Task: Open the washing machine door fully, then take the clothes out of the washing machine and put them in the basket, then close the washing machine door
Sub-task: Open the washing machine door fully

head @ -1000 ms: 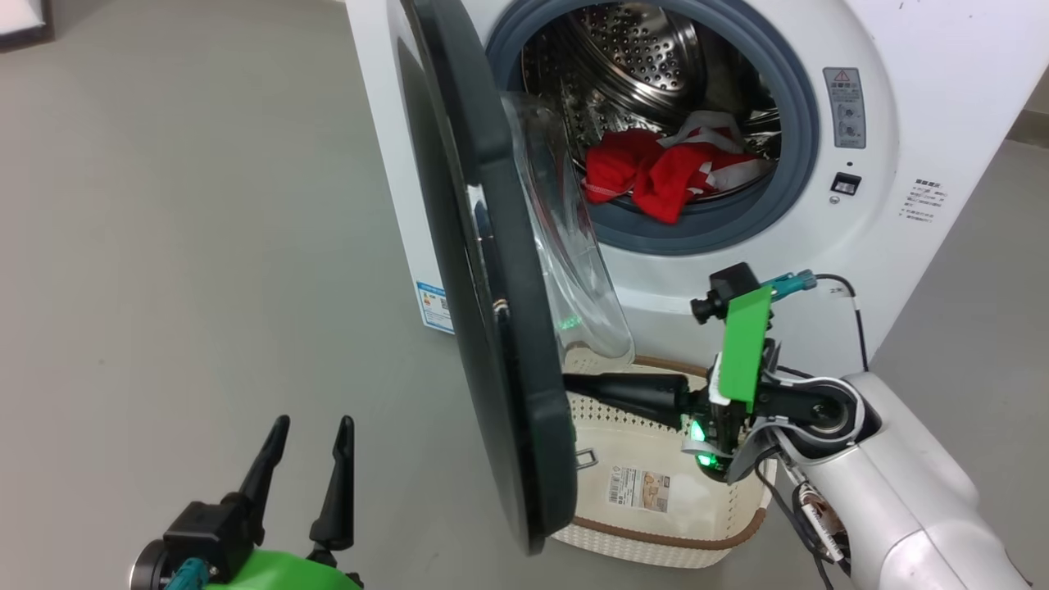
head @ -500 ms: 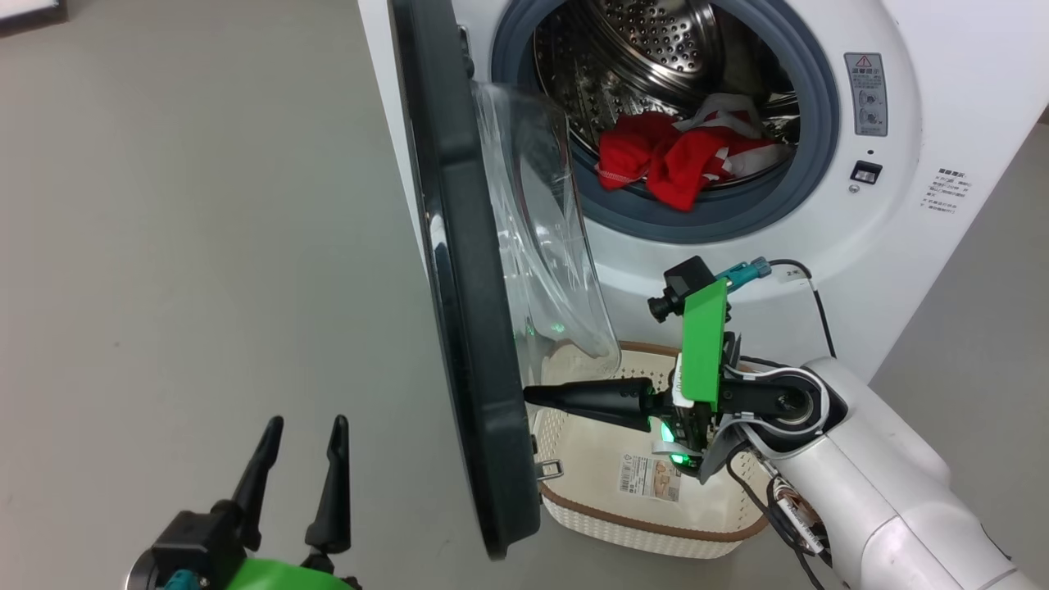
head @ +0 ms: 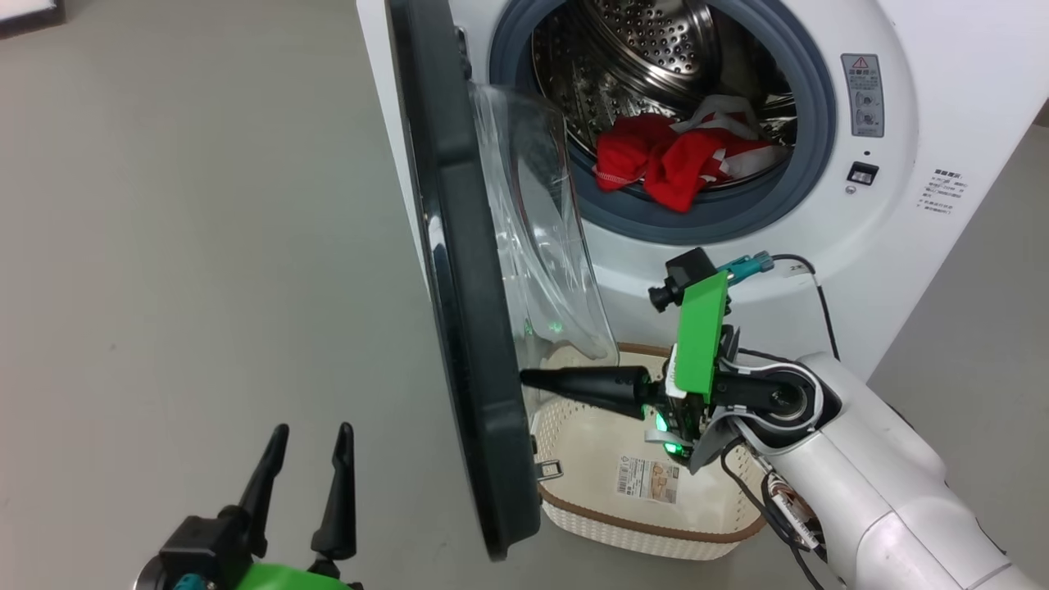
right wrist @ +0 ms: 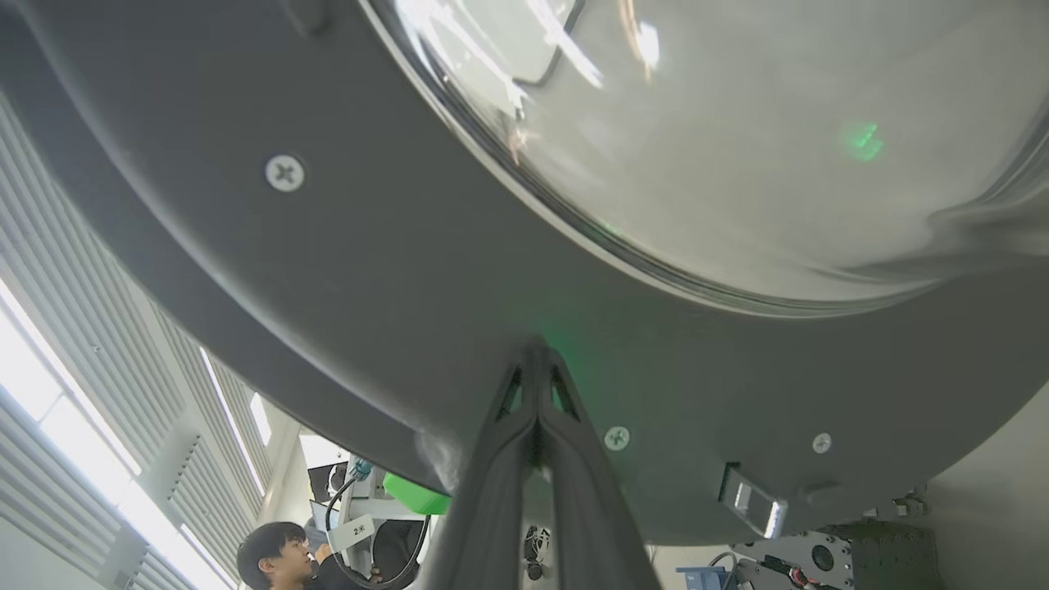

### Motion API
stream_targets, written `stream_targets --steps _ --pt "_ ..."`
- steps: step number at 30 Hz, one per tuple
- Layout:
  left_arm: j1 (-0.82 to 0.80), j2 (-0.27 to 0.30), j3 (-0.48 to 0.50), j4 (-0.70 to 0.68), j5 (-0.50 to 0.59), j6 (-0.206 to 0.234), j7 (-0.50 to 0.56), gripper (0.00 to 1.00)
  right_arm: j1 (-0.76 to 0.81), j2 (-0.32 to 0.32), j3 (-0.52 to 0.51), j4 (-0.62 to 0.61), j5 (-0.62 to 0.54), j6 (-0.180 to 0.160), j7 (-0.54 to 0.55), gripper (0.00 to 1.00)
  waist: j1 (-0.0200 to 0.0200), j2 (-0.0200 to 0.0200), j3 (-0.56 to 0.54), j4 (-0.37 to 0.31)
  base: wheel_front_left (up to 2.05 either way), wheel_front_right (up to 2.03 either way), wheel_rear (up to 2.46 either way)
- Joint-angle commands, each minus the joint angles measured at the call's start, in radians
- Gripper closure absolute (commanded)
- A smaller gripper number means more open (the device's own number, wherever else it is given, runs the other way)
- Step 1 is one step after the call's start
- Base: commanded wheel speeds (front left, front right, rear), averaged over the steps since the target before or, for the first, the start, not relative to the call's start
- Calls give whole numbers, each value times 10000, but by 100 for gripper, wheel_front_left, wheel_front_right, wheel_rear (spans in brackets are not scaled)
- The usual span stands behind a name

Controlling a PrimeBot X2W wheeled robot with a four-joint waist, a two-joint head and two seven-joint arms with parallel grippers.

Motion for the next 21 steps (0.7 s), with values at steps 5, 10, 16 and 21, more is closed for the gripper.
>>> stream_targets --steps 5,10,16,21 --pt "-271 100 109 20 -72 -78 -78 0 66 28 -519 -506 -614 77 -560 0 -1 -1 -142 -107 0 0 0" --pt "-350 100 5 225 -53 -113 -78 0 540 -564 -593 -1601 -2102 77 -1727 0 -1 -1 -279 -216 0 0 0" --pt "-395 100 -70 486 53 -145 -78 0 1519 -1419 20 -3200 -4074 77 -4026 0 -1 -1 -440 -335 0 0 0" --pt "-448 100 -86 633 -18 -175 -78 0 1795 -2319 1317 -3599 -5996 77 -6639 0 -1 -1 -577 -419 0 0 0"
